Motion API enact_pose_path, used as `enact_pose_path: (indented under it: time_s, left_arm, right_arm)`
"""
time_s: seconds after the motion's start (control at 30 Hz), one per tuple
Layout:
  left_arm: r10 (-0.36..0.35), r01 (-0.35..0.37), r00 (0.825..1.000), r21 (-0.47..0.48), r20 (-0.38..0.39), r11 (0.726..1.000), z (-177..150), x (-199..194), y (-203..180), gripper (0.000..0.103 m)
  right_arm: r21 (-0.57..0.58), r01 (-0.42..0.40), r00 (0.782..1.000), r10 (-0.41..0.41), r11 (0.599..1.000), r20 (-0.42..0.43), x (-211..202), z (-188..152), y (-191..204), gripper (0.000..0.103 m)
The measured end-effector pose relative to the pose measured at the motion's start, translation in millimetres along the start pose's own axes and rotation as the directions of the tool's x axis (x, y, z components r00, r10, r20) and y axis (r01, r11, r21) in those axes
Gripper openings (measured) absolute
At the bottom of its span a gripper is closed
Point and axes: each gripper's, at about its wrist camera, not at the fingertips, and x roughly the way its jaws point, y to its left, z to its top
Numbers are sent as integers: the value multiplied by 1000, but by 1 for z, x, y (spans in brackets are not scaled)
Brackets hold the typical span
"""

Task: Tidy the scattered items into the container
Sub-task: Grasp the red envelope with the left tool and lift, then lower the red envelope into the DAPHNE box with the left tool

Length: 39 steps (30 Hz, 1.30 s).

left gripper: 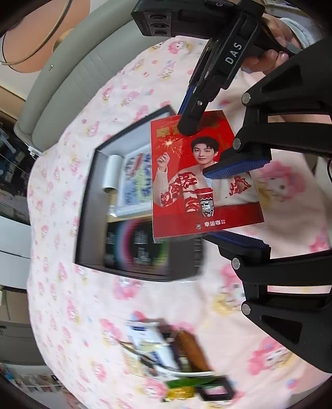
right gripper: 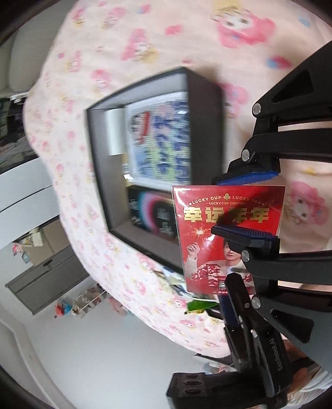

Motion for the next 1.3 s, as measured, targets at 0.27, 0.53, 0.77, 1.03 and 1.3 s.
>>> enact_pose_path:
  time_s: [0.27, 0.53, 0.77, 1.03, 1.3]
  left_arm:
    - [38, -40, 997, -43, -60, 998, 76, 46, 22, 42]
    - [98, -113, 975, -65, -197, 991, 116, 112, 59, 42]
    - [146, -153, 963, -14, -226, 988, 127, 134, 60, 42]
    - [196, -194, 953, 30, -232, 981, 137, 129, 50, 52]
    - [150, -131, 958, 93, -245, 987, 120, 111, 38, 49]
  right_arm:
    - [-6, 14, 997, -14, 1000, -78, 40, 74, -17, 27]
    - [-144, 88, 969, -118, 986, -217, 118, 117, -12, 28]
    - [-79, 96, 943, -116, 992, -312, 169, 126, -38, 29]
    - [-34, 118, 949, -123, 992, -289, 176, 132, -50, 29]
    - [-58, 119, 962, -129, 991, -241, 131, 126, -51, 29]
